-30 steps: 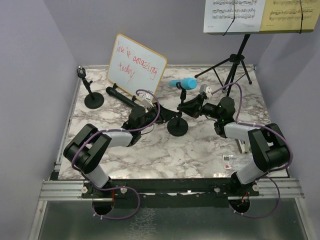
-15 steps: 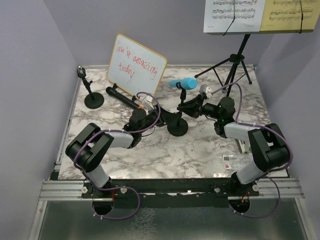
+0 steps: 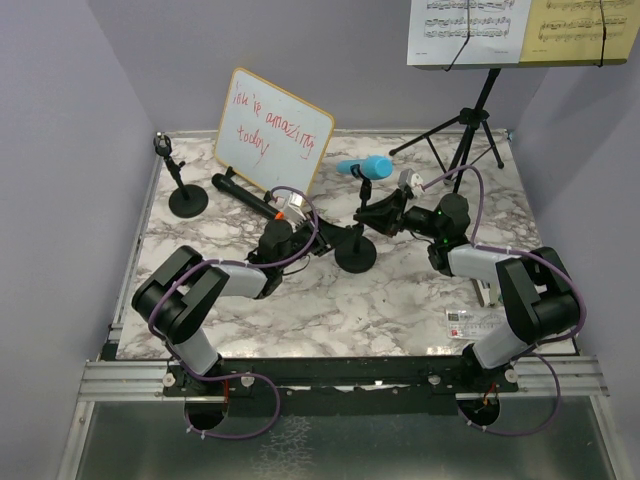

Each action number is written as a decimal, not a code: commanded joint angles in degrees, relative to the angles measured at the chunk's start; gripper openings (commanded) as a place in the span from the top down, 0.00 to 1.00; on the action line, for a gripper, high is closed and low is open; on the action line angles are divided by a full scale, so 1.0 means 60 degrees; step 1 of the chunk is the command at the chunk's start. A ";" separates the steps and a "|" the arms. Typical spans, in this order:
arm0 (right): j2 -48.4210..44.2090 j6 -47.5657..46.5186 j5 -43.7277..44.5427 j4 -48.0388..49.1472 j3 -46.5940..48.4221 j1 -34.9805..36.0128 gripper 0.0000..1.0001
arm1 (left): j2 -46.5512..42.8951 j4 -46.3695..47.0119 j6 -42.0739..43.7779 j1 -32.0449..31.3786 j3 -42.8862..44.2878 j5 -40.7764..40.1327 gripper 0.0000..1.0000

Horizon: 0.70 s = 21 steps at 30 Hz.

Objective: Pack up the instrument practice props
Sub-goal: Unscrew the knob on the microphone stand.

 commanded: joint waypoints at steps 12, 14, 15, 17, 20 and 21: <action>0.0046 -0.0125 0.0270 -0.1217 0.0025 0.0046 0.99 | -0.0602 0.1315 -0.5567 -0.0063 -0.0609 -0.0500 1.00; 0.0054 -0.0134 0.0309 -0.1292 0.0056 0.0050 1.00 | -0.0615 0.1315 -0.6008 -0.0063 -0.0592 -0.0469 1.00; 0.0063 -0.0148 0.0310 -0.1304 0.0058 0.0043 1.00 | -0.0633 0.1317 -0.6068 -0.0064 -0.0584 -0.0461 1.00; 0.0090 -0.0142 0.0303 -0.1319 0.0084 0.0044 0.99 | -0.0752 0.1295 -0.5652 -0.0064 -0.0515 -0.0444 0.96; 0.0121 -0.0127 0.0281 -0.1320 0.0101 0.0049 1.00 | -0.0938 0.1144 -0.5021 -0.0063 -0.0545 -0.0535 0.67; 0.0121 -0.0127 0.0281 -0.1308 0.0091 0.0043 0.99 | -0.0970 0.0950 -0.4763 -0.0064 -0.0547 -0.0575 0.63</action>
